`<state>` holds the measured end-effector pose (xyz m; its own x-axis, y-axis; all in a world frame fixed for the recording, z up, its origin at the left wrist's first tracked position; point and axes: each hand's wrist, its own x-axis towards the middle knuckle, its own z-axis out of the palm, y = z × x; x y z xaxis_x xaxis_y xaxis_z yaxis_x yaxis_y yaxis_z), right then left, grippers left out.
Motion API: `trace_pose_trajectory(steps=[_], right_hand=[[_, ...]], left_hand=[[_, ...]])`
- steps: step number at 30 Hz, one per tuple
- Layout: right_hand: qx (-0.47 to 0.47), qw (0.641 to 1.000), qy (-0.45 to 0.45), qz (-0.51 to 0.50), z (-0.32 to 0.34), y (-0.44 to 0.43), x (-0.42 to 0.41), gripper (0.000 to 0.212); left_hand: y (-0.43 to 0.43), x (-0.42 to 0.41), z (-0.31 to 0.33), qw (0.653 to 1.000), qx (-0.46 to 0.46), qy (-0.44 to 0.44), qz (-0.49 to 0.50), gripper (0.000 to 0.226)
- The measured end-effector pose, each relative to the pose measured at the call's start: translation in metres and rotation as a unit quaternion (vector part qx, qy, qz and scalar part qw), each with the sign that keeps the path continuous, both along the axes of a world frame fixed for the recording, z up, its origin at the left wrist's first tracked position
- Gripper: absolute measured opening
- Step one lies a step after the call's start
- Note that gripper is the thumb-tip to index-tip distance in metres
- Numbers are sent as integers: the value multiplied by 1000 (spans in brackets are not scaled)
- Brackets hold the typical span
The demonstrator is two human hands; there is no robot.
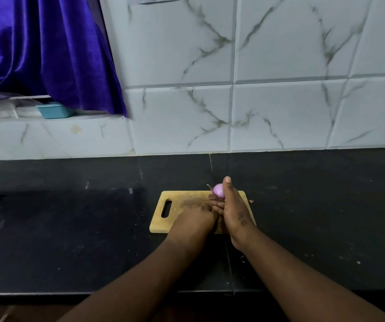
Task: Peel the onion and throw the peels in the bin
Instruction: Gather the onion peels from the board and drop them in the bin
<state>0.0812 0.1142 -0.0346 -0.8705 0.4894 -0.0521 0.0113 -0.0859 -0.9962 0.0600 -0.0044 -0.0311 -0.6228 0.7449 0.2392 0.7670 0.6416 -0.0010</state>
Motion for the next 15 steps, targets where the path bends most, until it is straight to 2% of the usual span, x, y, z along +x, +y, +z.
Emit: trace_pose_trajectory(steps=[5,7,8,10,12,13,14,15], right_hand=[[-80,996,-23,8,7,-15,11,70],[-119,993,-22,5,9,-21,16,71],[-141,990,-14,-1,11,-27,19,71],[-193,981,4,-9,13,-39,23,73],[-235,972,22,-9,16,-54,28,78],[-255,966,33,-7,17,-62,29,82],[-276,960,45,0,19,-72,32,84],[-291,955,55,8,21,-84,35,85]], left_hand=[[-5,10,-16,993,115,26,-11,34],[-6,11,-21,970,237,-33,41,27],[-7,9,-22,937,323,-91,99,27],[-9,5,-21,818,471,-244,223,28],[-13,5,-19,691,582,-339,262,26],[-18,7,-18,643,622,-358,266,24],[-26,11,-15,609,651,-367,266,23],[-37,17,-12,593,670,-362,262,22]])
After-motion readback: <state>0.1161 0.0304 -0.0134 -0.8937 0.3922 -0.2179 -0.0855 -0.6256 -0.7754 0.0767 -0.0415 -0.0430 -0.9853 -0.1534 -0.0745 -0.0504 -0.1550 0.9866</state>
